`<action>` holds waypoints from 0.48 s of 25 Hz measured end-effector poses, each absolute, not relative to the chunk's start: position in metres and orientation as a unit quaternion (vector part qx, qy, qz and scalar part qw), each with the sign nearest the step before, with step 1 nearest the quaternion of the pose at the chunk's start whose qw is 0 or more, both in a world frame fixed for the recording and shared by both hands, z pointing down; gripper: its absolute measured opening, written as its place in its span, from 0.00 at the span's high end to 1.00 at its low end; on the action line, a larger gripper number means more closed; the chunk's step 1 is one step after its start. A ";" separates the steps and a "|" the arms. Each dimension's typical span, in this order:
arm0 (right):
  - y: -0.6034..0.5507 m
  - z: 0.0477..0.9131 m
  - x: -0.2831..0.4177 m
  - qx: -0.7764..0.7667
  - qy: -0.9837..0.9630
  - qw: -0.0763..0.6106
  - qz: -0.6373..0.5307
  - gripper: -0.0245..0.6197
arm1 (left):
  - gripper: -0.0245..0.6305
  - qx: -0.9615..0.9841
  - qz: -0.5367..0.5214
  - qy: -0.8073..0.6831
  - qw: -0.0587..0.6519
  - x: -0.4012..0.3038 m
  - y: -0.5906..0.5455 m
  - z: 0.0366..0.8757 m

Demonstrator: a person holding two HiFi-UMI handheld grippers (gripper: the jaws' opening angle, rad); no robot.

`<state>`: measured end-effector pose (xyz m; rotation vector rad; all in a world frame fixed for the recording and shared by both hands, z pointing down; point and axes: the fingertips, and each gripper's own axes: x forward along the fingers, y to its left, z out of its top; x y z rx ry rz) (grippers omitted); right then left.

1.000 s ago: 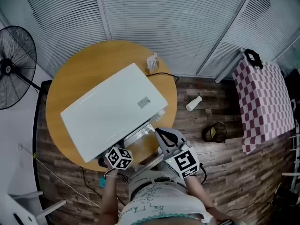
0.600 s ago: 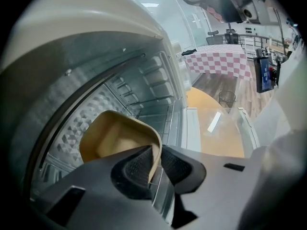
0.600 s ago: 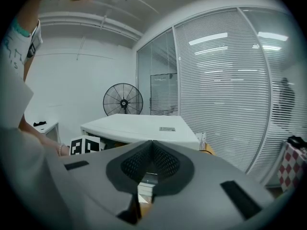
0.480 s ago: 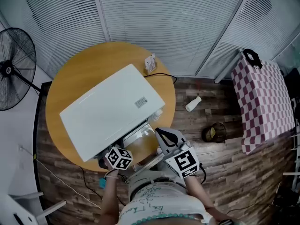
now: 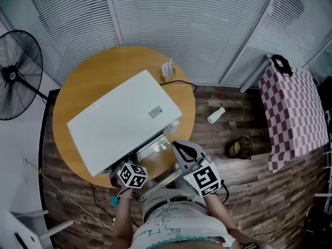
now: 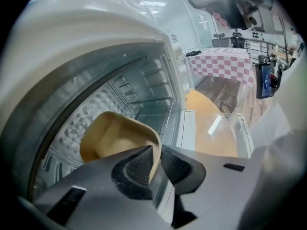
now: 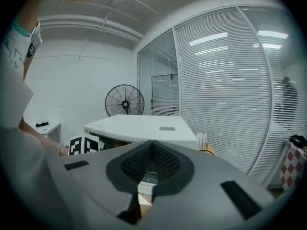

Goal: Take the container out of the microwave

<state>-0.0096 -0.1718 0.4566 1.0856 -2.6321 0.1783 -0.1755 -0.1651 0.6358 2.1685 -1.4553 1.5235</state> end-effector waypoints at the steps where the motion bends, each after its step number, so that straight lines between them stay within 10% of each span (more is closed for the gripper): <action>1: -0.172 0.457 -0.009 0.375 -0.914 0.144 0.063 0.97 | 0.88 0.715 0.504 -0.481 0.059 -0.175 -0.164 0.636; 12: -0.169 0.457 -0.010 0.359 -0.921 0.139 0.061 0.97 | 0.88 0.711 0.495 -0.494 0.079 -0.167 -0.146 0.635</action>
